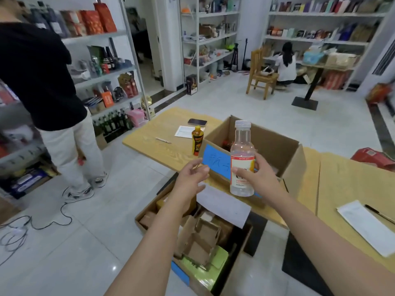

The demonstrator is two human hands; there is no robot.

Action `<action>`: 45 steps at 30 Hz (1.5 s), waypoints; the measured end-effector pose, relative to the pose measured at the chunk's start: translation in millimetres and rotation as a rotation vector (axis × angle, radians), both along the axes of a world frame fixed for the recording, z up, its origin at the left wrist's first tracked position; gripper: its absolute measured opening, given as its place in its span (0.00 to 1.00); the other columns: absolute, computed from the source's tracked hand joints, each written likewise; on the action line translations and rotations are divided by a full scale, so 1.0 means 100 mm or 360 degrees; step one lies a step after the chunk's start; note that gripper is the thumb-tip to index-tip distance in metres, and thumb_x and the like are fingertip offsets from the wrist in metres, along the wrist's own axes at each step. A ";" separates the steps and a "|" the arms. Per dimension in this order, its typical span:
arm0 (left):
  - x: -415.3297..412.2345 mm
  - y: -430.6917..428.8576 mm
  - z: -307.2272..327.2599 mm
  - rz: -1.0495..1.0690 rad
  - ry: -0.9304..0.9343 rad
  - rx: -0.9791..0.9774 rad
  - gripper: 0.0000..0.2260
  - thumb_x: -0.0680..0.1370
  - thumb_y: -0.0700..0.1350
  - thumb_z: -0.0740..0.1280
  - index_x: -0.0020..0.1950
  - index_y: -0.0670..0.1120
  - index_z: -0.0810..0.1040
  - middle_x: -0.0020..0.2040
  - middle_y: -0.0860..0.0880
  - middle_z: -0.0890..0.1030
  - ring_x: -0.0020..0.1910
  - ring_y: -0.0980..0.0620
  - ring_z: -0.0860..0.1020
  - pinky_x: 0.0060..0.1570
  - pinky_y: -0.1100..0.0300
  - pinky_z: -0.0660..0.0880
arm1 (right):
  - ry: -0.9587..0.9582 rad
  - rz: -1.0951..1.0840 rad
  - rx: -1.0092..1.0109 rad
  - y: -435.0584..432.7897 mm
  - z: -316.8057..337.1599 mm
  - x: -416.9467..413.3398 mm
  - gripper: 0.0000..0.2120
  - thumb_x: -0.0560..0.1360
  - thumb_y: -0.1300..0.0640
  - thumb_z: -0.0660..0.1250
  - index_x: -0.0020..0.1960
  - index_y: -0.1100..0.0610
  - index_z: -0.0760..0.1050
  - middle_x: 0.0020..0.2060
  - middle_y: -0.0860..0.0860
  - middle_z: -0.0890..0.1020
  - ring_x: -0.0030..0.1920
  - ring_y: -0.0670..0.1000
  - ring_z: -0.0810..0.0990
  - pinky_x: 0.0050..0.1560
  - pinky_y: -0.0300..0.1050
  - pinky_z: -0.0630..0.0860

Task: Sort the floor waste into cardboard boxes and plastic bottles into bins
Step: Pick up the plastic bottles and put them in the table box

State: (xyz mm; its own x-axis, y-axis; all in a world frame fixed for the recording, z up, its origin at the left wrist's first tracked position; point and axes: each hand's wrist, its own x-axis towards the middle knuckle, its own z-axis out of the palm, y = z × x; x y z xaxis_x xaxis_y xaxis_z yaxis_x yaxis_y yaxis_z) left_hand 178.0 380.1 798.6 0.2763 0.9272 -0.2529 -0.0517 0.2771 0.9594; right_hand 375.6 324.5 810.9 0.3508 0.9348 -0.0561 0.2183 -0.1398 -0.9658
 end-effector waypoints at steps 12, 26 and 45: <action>2.04 0.67 -0.55 -0.0265 0.0742 0.0067 0.34 0.76 0.46 0.70 0.76 0.63 0.56 0.80 0.52 0.46 0.77 0.46 0.54 0.70 0.47 0.65 | -0.0535 -0.0267 -0.0108 1.26 -0.57 2.23 0.43 0.72 0.44 0.73 0.77 0.50 0.51 0.59 0.53 0.79 0.58 0.57 0.79 0.58 0.54 0.76; 2.47 1.00 -0.72 -0.0650 0.1468 -0.0001 0.34 0.77 0.51 0.68 0.78 0.49 0.54 0.70 0.50 0.19 0.76 0.43 0.59 0.71 0.53 0.63 | -0.1677 -0.0145 -0.0476 1.51 -1.21 2.26 0.32 0.75 0.35 0.56 0.65 0.61 0.66 0.25 0.50 0.73 0.30 0.56 0.75 0.47 0.49 0.72; 2.27 0.89 -0.65 -0.0390 0.1127 0.0098 0.30 0.77 0.50 0.68 0.77 0.55 0.59 0.79 0.52 0.37 0.77 0.45 0.55 0.69 0.51 0.65 | -0.1589 0.0044 -0.0357 1.51 -1.19 2.28 0.15 0.76 0.55 0.59 0.59 0.56 0.76 0.58 0.53 0.78 0.60 0.57 0.75 0.58 0.53 0.73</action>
State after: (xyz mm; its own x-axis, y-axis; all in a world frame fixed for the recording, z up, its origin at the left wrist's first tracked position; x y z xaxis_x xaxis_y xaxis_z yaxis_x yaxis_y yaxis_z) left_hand 404.7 469.2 733.7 0.2673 0.8782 -0.3965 0.6397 0.1459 0.7546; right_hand 603.8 475.6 692.3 0.3119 0.9471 0.0751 0.9146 -0.2779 -0.2938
